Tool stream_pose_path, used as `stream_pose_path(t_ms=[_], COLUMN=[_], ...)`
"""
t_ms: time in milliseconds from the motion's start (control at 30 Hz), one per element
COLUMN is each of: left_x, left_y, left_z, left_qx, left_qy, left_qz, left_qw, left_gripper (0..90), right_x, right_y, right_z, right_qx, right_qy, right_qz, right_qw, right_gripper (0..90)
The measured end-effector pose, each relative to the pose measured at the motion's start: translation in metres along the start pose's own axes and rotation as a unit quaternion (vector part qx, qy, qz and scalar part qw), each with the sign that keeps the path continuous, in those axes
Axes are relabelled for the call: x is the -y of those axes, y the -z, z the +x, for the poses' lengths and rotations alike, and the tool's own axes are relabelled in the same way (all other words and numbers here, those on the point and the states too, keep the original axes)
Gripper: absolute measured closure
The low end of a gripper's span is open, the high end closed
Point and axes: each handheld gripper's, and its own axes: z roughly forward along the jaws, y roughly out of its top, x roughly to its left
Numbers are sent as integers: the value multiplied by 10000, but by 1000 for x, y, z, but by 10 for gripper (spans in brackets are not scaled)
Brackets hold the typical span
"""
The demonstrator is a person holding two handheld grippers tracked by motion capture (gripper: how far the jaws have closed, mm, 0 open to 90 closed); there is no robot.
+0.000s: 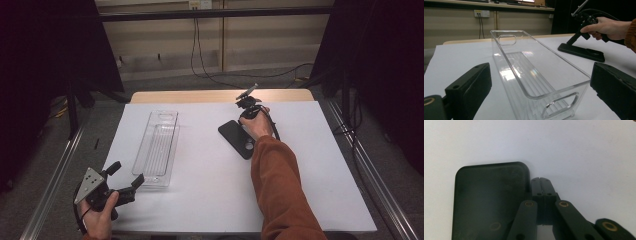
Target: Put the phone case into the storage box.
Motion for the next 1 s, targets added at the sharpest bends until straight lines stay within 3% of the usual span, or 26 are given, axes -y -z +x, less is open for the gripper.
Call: stream_pose_path(t_ms=[467, 1000], left_x=[0, 0], left_y=[0, -2], left_z=[0, -1], left_qx=[3, 12], left_qy=[-12, -4], left_qz=[1, 42], left_qw=[10000, 10000], left_gripper=[36, 36], right_x=[-1, 3], right_y=[-2, -3], right_z=[19, 42], right_qx=[-167, -316], right_qy=[361, 574], right_qz=[16, -98], right_qw=[9992, 9978], right_gripper=[900, 900])
